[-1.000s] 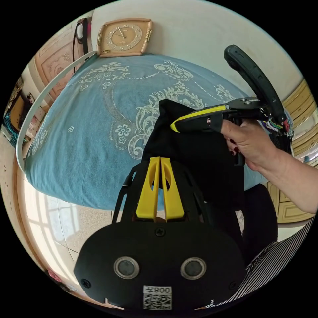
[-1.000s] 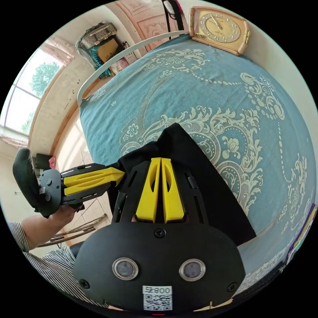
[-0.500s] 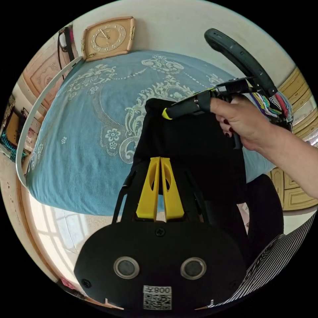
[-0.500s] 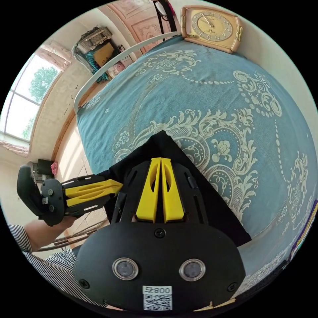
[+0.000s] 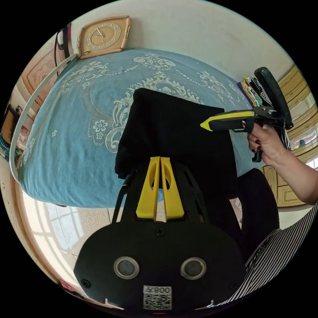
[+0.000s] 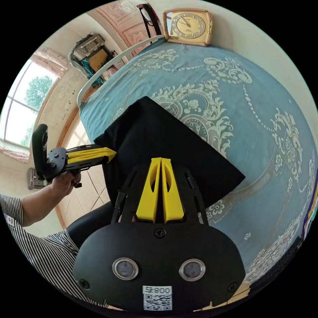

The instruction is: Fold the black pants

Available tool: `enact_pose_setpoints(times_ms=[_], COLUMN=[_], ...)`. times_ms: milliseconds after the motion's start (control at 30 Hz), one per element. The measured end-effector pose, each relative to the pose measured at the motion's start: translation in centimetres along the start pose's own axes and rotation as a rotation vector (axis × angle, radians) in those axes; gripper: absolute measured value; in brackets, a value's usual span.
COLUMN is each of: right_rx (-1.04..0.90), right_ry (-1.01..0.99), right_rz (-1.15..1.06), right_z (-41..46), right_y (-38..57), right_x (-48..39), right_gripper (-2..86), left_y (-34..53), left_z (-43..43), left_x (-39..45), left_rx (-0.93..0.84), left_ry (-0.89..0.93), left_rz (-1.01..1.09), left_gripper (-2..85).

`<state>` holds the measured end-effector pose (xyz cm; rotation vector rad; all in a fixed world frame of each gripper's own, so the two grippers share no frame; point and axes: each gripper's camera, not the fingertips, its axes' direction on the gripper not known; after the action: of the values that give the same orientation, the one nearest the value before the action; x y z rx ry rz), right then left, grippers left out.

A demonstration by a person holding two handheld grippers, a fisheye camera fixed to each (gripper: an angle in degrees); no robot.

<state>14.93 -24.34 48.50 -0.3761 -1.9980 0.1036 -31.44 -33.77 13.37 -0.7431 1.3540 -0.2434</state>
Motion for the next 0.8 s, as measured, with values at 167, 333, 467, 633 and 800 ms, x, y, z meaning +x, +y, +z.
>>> enact_pose_setpoints(times_ms=[167,333,467,633,800], right_rx=[0.011,0.111,0.057,0.107,0.118], right_ry=[-0.052,-0.013,-0.109,-0.174,-0.532], right_rz=[0.030,0.101,0.199,0.224,0.393], right_z=[-3.1,-8.3,-8.3,-13.6,-15.9], right_y=[-0.1,3.5,4.9,7.0,15.1], right_x=[1.5,3.5,7.4,8.7,12.0], right_gripper=[0.1,0.1,0.3,1.0,5.3], left_y=[-0.9,-0.8,-1.8,-1.7,0.4], left_z=[-1.1,-1.9,-2.2,-5.3,-6.5], left_x=[-1.5,-2.7,-5.2,-8.4,-12.5], left_rx=[-0.029,-0.028,-0.056,-0.012,-0.019], left_ry=[-0.007,0.000,0.020,0.123,0.387], left_rz=[-0.026,-0.003,-0.034,-0.082,-0.215], left_gripper=[0.3,0.3,0.4,0.8,3.0])
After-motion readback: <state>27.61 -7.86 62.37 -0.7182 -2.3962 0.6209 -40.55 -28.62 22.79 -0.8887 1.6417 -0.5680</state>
